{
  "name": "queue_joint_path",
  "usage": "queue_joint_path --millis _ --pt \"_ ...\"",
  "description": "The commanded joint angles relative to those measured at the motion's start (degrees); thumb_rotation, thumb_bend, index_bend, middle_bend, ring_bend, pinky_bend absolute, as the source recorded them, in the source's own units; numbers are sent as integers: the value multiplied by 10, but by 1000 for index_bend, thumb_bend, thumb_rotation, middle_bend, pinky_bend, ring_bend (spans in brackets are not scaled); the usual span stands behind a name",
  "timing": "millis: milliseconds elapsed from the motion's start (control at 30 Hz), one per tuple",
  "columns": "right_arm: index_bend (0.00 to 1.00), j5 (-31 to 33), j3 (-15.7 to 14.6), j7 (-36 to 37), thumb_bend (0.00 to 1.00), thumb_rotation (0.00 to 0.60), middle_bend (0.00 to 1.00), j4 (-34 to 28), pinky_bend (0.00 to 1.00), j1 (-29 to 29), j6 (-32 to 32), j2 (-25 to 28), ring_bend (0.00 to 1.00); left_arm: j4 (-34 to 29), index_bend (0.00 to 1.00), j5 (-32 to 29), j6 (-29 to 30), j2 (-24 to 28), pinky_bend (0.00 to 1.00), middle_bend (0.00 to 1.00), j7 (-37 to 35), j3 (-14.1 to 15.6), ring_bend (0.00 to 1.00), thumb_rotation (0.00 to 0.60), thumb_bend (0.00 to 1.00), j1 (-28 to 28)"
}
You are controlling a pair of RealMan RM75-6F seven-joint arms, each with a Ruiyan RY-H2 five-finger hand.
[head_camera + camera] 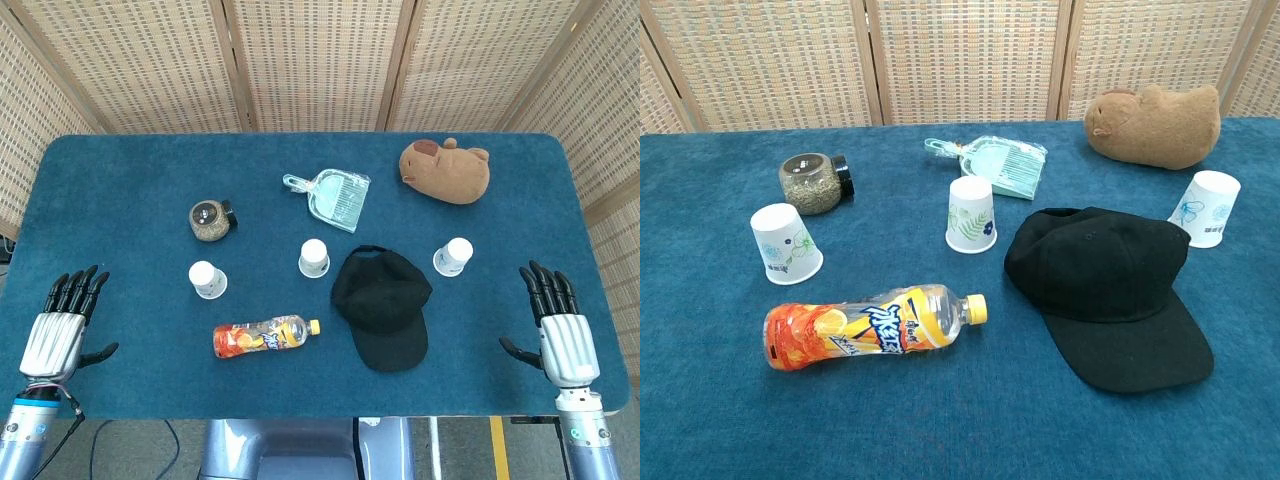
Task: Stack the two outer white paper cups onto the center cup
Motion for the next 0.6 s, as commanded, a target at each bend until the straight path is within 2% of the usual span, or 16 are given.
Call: queue_joint_path --millis 33,400,600 --pt "40 3 0 -1 118 600 0 -1 0 1 -5 1 0 -1 0 -2 -2 1 0 0 4 0 0 600 24 -1" --pt "64 15 -2 -1 117 600 0 -12 0 5 -26 8 0 -8 0 -3 -3 6 0 0 2 1 0 600 24 -1" --pt "108 15 1 6 115 600 0 -11 0 4 -22 9 0 -8 0 -6 -10 11 0 0 -4 1 0 600 25 -3"
